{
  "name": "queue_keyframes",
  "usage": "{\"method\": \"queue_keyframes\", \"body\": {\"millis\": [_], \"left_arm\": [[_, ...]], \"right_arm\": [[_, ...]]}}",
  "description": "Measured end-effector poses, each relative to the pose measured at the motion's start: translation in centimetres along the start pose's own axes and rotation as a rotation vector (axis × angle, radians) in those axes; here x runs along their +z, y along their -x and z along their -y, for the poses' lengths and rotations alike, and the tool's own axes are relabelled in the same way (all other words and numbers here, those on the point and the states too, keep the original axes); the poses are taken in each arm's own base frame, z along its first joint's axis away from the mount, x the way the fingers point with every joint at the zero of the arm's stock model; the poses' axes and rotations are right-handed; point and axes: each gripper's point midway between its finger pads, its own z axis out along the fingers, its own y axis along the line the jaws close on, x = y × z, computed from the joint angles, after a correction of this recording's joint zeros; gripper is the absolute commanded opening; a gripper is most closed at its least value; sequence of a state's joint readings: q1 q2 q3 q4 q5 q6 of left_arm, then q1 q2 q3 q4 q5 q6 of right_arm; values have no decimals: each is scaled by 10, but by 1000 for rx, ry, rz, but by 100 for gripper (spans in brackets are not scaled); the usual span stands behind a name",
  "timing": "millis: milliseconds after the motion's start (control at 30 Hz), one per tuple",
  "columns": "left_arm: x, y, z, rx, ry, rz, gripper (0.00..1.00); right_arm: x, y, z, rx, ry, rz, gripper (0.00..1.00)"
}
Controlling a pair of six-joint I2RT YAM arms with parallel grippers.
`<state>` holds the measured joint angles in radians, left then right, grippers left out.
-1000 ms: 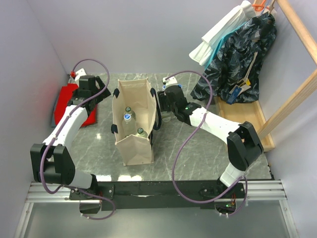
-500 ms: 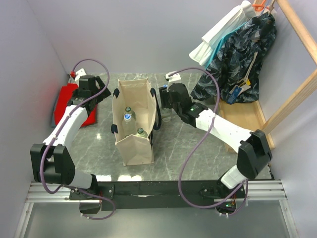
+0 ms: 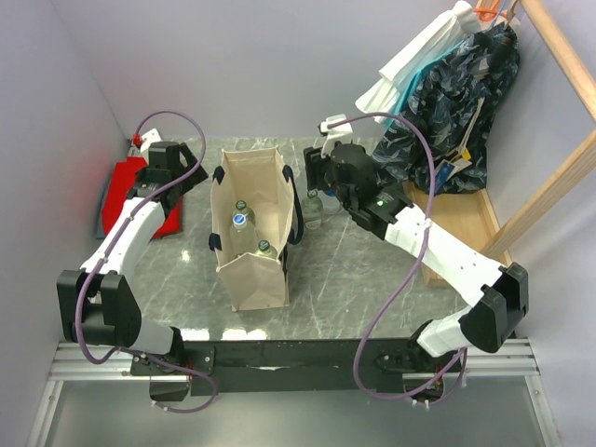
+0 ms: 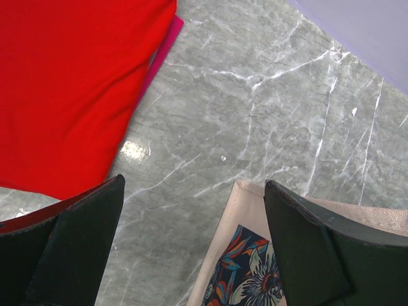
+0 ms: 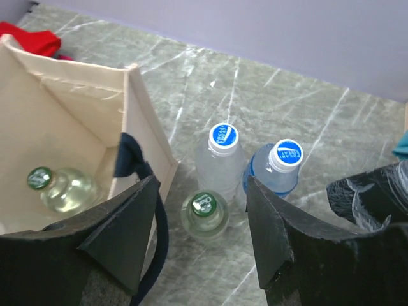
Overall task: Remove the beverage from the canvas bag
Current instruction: Place the drink at the center of the board, then take out the drink from the canvas bag.
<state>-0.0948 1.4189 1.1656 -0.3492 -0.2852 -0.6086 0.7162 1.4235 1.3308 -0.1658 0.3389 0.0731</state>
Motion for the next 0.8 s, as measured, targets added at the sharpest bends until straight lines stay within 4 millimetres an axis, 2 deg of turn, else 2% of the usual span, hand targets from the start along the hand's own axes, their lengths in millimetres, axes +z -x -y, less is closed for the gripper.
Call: {"method": "queue_keyframes", "body": {"millis": [433,600,800], "left_arm": [[0,0,0,2,0,2,96],[-1,2,0,1,-1,5,96],[-3,4,-1,0,2,13,96]], "right_arm": [[-29,49,-31,-24,141,24,68],[-35,54,-41,-43,178,19,70],[-35,50,-44,-59,192,-6,70]]}}
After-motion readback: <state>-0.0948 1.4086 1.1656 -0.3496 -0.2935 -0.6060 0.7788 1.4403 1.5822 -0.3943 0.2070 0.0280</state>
